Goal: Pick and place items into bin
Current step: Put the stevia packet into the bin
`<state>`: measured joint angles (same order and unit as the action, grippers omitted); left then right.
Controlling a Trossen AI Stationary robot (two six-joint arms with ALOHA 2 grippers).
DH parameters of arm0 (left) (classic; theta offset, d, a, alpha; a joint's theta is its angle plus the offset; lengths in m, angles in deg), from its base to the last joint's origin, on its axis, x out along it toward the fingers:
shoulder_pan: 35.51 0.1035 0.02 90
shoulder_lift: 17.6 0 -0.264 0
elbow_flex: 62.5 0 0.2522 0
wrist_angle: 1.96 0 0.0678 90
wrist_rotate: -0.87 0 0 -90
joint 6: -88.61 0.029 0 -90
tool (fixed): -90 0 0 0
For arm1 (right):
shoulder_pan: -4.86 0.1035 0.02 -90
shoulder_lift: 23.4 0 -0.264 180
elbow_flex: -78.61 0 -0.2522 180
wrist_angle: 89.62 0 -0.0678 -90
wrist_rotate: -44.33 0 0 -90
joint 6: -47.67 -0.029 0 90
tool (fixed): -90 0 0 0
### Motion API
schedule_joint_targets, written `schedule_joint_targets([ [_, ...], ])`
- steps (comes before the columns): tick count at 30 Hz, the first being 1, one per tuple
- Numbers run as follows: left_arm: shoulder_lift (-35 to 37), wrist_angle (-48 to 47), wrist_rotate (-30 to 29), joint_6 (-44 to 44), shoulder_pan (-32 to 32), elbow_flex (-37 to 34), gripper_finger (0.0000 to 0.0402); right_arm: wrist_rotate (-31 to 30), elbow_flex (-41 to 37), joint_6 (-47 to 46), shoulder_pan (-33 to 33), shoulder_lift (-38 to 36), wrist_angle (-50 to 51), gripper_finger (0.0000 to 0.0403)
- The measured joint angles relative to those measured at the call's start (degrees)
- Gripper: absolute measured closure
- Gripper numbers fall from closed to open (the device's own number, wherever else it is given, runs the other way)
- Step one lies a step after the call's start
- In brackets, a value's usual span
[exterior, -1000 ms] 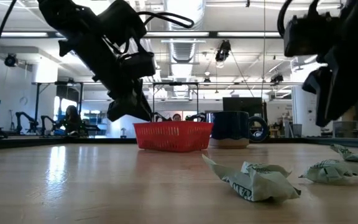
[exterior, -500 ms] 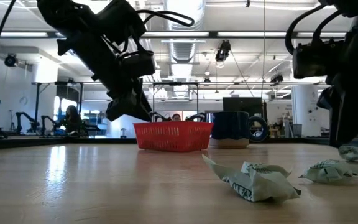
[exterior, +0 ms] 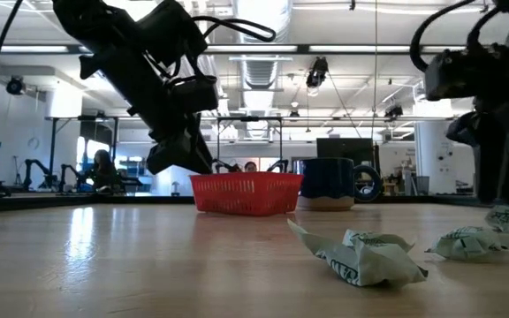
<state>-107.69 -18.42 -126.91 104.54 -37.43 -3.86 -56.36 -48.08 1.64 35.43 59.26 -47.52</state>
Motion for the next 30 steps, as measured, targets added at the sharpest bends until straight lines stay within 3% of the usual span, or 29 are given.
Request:
schedule_joint_targets([
  [12,0.4,-0.4,0.0,-0.8,-1.1,0.1,0.0248,0.0,-4.2,0.6,0.2,0.6,-0.3,0.0248],
  [17,2.1,-0.6,0.2,-0.8,-1.6,0.1,0.0248,0.0,-4.3,0.5,0.2,0.7,-0.8,0.0284],
  [26,6.8,-3.2,0.0,-3.7,-2.4,0.1,0.0248,0.3,-3.9,0.7,0.2,0.6,-1.0,0.0383],
  [30,10.1,-6.6,0.1,-6.7,-3.5,0.1,0.0248,0.0,-2.3,2.8,0.2,0.6,-1.0,0.0393],
])
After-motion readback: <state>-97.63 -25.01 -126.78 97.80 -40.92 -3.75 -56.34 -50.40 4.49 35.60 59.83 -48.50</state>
